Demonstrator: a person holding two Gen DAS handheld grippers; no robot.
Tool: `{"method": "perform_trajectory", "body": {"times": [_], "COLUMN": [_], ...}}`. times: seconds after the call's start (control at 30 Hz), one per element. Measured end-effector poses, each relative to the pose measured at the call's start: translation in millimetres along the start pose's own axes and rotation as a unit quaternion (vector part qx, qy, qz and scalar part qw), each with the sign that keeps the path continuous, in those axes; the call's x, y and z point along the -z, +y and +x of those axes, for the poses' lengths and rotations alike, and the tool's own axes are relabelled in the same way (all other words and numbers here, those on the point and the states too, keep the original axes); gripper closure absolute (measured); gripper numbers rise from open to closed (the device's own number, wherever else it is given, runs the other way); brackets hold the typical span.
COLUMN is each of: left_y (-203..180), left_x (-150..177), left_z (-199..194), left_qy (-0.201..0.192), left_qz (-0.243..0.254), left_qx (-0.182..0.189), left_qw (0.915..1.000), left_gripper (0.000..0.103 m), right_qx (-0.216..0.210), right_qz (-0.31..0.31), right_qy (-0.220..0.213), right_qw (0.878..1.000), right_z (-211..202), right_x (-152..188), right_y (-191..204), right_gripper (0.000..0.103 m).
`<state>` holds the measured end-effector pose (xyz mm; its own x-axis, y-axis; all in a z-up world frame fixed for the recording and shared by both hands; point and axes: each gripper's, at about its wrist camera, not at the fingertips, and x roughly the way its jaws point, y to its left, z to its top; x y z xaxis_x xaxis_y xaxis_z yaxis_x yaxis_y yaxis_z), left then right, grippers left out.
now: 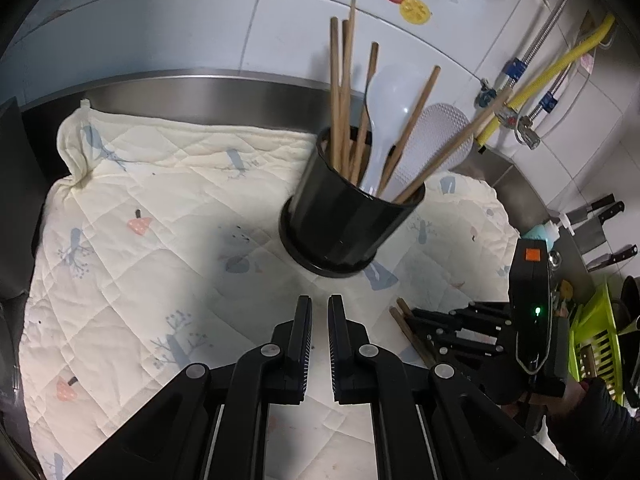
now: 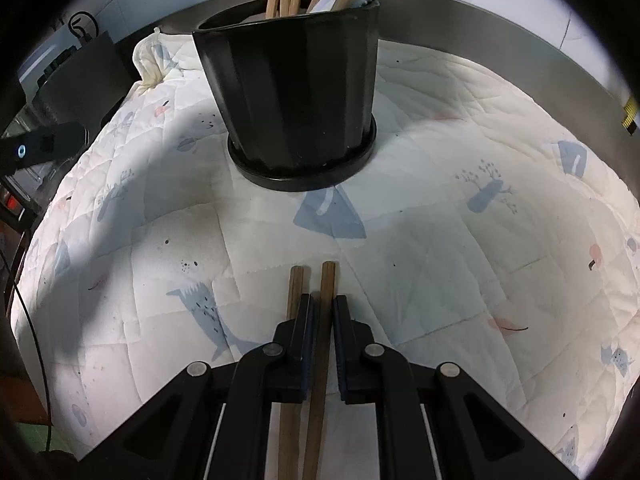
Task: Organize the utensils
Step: 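Lower both grippers onto the last two chopsticks on the cloth and close them, then lift both held chopsticks upright and carry them above the holder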
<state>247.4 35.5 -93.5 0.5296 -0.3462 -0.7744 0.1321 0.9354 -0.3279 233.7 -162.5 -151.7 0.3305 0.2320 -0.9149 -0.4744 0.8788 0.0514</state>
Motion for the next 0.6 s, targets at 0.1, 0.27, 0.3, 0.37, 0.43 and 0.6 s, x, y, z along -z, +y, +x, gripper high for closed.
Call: {"method": "perform_trajectory", "body": {"times": [0.1,0.27,0.3,0.37,0.43,0.6], "left_y": [-8.0,-29.8,-33.1,-43.9,-54.3,-71.8], "left_x": [4.6,14.7,16.9,20.1,22.2,23.7], "left_z": [7.5,30.2,34.3,45.2,56.9,83.7], "left_qy": [0.012,0.043,0.048,0.062,0.075,0.099], "left_qz": [0.003,0.004,0.003,-0.001,-0.009,-0.039], "left_qx": [0.009,0.023,0.025,0.033,0.038,0.046], "left_qw": [0.9999,0.9988,0.9986,0.9975,0.9964,0.9933], "left_gripper": [0.094,0.094,0.094,0.094,0.094,0.094], "right_qx": [-0.001,-0.001,-0.001,0.004,0.006,0.009], "right_qz": [0.016,0.045,0.052,0.064,0.075,0.097], "right_qy": [-0.011,-0.032,-0.037,-0.049,-0.061,-0.095], "right_qw": [1.0,0.998,0.998,0.997,0.995,0.991], "right_z": [-6.7,-28.5,-34.6,-47.0,-58.9,-85.5], "right_x": [2.7,10.1,12.4,17.0,20.8,28.1], "right_y": [-6.0,-21.3,-25.1,-32.0,-39.0,-51.4], "right_gripper": [0.094,0.094,0.094,0.094,0.094,0.094]}}
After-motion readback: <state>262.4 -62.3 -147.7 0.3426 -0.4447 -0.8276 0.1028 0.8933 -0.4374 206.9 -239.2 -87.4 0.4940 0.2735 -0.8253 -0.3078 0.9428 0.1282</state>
